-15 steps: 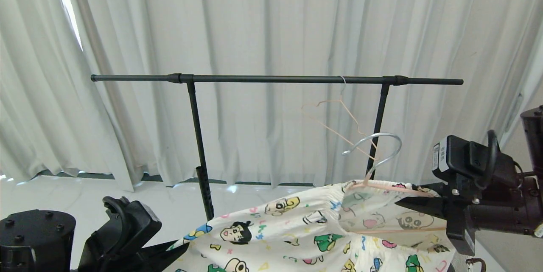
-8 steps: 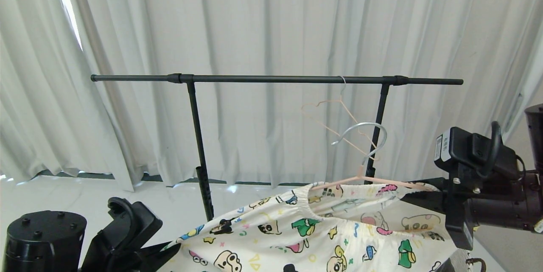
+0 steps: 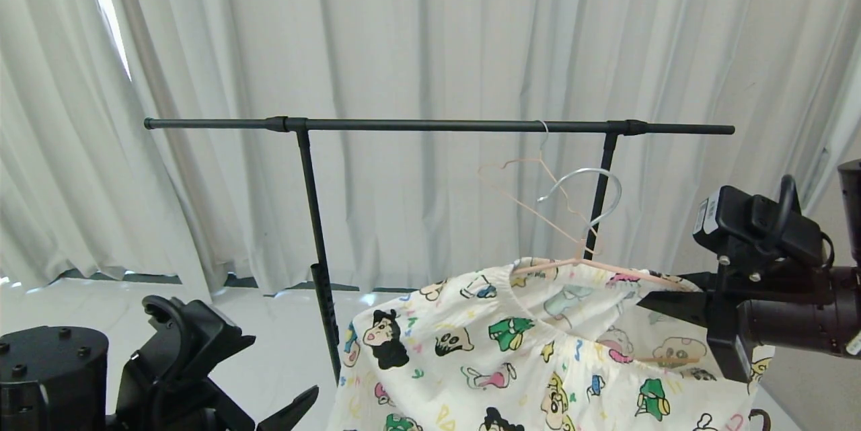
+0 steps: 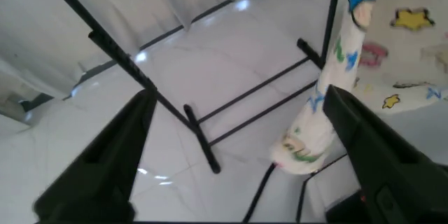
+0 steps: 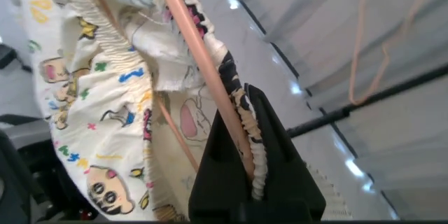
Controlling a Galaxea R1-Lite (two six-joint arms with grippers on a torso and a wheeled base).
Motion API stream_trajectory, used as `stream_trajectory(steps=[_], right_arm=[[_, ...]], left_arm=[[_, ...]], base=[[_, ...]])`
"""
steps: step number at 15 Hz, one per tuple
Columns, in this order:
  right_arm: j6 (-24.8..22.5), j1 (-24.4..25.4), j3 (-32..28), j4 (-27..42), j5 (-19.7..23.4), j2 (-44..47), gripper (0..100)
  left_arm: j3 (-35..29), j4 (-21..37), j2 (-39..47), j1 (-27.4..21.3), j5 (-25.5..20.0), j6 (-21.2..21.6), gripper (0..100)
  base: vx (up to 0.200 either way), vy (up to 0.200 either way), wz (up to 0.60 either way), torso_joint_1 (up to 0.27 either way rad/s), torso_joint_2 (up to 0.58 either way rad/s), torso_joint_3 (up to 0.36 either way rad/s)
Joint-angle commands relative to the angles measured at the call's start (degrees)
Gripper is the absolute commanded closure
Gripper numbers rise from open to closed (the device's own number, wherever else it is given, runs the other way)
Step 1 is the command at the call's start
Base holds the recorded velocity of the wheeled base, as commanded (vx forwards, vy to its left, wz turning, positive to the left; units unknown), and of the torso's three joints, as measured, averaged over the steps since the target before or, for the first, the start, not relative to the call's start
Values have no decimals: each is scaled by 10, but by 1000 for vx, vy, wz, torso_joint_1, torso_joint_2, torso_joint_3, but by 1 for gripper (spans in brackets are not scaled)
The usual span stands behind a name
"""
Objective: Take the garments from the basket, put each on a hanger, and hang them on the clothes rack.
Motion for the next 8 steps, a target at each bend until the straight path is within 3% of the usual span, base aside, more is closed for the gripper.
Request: stream_trajectory(steps=[1, 3, 5, 8], right_arm=[[15, -37, -14, 5, -1, 3, 100], [15, -76, -24, 27, -15, 9, 100], [25, -87, -35, 73, -71, 15, 100], [77, -81, -48, 118, -168, 35, 100]], left_arm=[[1, -2, -27, -4, 0, -24, 0], [-13, -2, -33, -3, 1, -27, 0], [-38, -2, -31, -1, 14, -26, 0], [-71, -2, -20, -1, 87, -25, 0]], base=[[0, 0, 0, 0, 0, 0], [0, 0, 0, 0, 0, 0], [0, 0, 0, 0, 0, 0], [0, 0, 0, 0, 0, 0]])
